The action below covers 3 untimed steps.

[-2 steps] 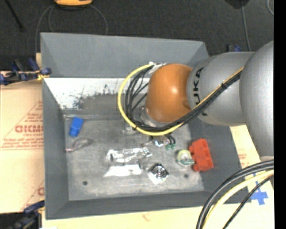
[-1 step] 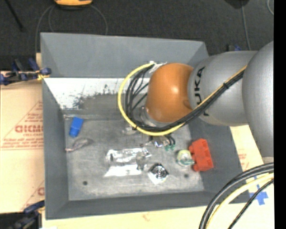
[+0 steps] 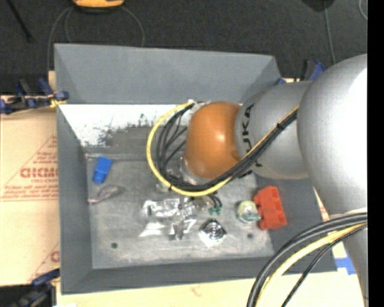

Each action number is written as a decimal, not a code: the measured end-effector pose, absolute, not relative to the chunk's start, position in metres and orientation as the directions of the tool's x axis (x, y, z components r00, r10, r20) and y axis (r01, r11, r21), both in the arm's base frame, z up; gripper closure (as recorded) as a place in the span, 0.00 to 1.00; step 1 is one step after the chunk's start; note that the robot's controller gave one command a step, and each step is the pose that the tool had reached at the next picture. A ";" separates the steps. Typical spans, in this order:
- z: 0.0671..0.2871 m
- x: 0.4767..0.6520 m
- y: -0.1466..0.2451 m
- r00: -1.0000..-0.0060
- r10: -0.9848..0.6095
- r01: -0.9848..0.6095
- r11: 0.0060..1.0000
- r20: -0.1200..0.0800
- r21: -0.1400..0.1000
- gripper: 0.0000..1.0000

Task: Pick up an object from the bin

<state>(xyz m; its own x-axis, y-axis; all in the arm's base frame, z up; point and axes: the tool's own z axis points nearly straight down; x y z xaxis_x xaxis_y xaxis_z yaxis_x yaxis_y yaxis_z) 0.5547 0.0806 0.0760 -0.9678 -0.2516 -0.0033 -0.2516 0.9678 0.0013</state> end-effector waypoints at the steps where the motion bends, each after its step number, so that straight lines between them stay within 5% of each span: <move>1: 0.076 0.550 0.065 -0.998 -0.060 -0.060 0.998 -0.011 0.011 0.00; 2: 0.079 0.553 0.064 -0.998 -0.059 -0.060 0.998 -0.020 0.008 1.00; 3: 0.081 0.556 0.066 -0.998 -0.066 -0.066 0.998 -0.010 0.005 1.00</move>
Offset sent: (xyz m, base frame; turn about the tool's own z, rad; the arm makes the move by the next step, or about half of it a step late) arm -0.0084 -0.0215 -0.0060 0.2010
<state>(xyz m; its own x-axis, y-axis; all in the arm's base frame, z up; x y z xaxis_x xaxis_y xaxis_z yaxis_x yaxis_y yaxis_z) 0.5559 0.0655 0.0812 -0.9978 -0.0660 -0.0102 -0.0661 0.9978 0.0046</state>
